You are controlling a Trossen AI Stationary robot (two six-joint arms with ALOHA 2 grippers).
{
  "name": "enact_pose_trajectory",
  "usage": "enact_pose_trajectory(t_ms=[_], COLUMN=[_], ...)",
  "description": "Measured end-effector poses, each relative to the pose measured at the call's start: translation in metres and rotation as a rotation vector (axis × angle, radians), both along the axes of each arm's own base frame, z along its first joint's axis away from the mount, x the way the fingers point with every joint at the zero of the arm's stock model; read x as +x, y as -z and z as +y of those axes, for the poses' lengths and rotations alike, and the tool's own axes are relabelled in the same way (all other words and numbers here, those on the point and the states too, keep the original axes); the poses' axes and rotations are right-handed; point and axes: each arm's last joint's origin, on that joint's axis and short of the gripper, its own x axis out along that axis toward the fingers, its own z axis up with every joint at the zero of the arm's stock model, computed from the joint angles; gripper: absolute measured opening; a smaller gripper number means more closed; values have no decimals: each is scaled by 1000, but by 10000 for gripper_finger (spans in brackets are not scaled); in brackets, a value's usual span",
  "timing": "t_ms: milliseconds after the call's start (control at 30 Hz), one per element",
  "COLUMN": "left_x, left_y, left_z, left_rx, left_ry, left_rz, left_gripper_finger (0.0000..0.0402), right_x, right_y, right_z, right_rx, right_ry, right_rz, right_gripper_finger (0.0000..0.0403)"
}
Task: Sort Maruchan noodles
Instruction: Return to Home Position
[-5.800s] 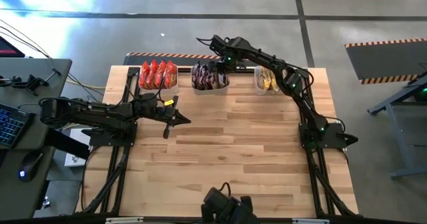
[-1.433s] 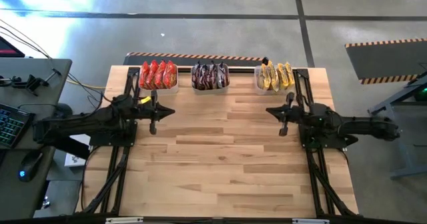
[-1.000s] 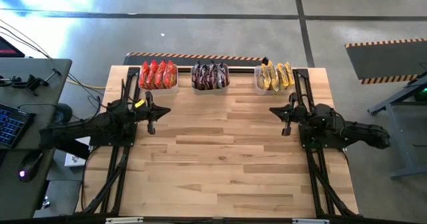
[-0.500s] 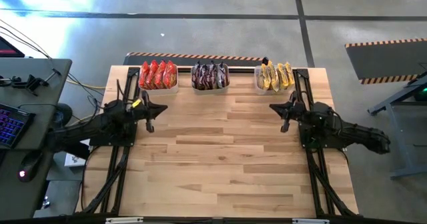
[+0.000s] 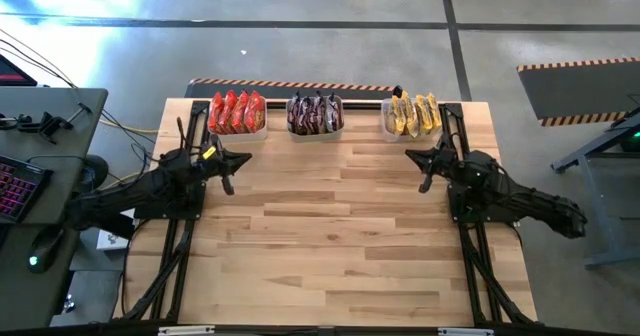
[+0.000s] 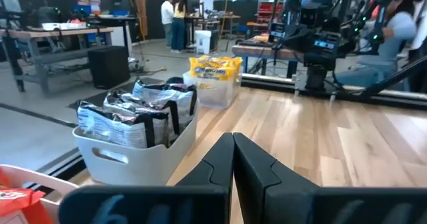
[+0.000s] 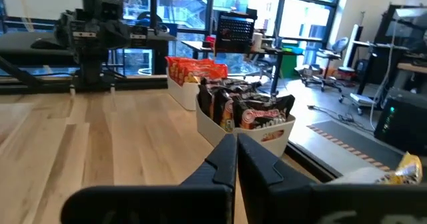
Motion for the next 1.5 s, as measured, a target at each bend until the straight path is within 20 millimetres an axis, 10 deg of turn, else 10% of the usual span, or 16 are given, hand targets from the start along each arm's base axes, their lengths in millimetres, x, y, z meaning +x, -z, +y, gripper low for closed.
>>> enact_pose_trajectory(t_ms=[1500], left_x=[3], left_y=[3], left_z=[1], left_rx=[-71], left_ry=[-7], left_rz=[17], left_gripper_finger=[0], right_x=[1], right_y=[3], right_z=[-3], right_rx=[35], right_ry=[20], right_rz=[18], right_gripper_finger=[0])
